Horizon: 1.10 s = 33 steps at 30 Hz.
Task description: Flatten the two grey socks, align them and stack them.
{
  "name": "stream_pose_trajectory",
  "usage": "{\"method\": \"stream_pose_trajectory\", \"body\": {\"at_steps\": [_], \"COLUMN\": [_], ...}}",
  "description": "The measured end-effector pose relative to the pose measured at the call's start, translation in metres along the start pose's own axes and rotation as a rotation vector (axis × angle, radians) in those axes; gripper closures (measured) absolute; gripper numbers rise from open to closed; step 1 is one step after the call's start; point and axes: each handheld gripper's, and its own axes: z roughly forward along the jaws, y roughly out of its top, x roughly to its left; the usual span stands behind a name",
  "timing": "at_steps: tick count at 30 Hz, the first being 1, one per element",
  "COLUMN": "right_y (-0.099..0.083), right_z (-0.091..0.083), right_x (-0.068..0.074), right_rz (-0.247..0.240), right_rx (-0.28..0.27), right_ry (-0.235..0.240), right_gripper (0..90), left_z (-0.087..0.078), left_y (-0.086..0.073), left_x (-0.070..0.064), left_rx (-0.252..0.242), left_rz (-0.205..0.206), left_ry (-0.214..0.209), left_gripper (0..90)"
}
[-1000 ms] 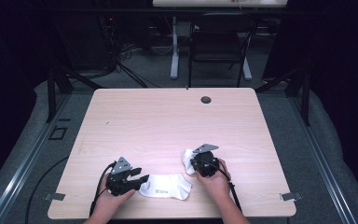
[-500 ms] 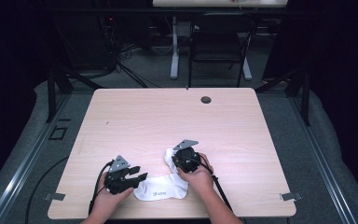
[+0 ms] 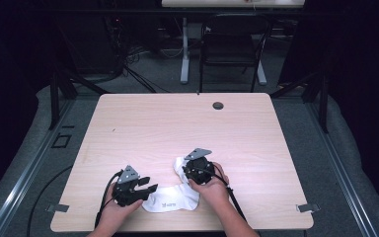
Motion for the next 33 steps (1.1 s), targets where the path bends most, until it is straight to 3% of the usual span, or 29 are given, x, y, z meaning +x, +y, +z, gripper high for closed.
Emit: {"method": "stream_pose_trajectory", "body": {"at_steps": [4, 11, 13, 16, 19, 24, 33], "right_y": [0.000, 0.000, -0.001, -0.002, -0.001, 0.000, 0.003], "right_z": [0.006, 0.018, 0.021, 0.023, 0.021, 0.016, -0.001], "right_x": [0.009, 0.020, 0.022, 0.020, 0.019, 0.018, 0.015], "right_rz": [-0.002, -0.042, -0.060, -0.061, -0.044, -0.039, -0.039], "right_rx": [-0.002, 0.051, 0.067, 0.082, 0.063, 0.044, -0.020], "right_ry": [0.020, 0.016, -0.014, -0.019, -0.010, 0.000, 0.016], "right_gripper": [70.9, 65.1, 68.0, 81.6, 89.7, 90.0, 90.0], "left_z": [0.000, 0.002, 0.002, 0.002, 0.002, 0.004, 0.022], "left_y": [0.000, 0.000, 0.001, 0.002, 0.004, 0.011, 0.036], "left_x": [-0.001, -0.003, -0.003, -0.002, 0.000, 0.001, -0.002], "left_rx": [-0.001, 0.004, 0.003, -0.004, -0.004, -0.018, -0.014], "left_rz": [0.005, 0.015, 0.015, 0.008, 0.011, 0.002, 0.043], "left_ry": [-0.001, 0.002, 0.003, -0.005, -0.004, -0.004, 0.016], "left_gripper": [54.1, 54.1, 54.1, 54.3, 54.5, 55.2, 61.2]}}
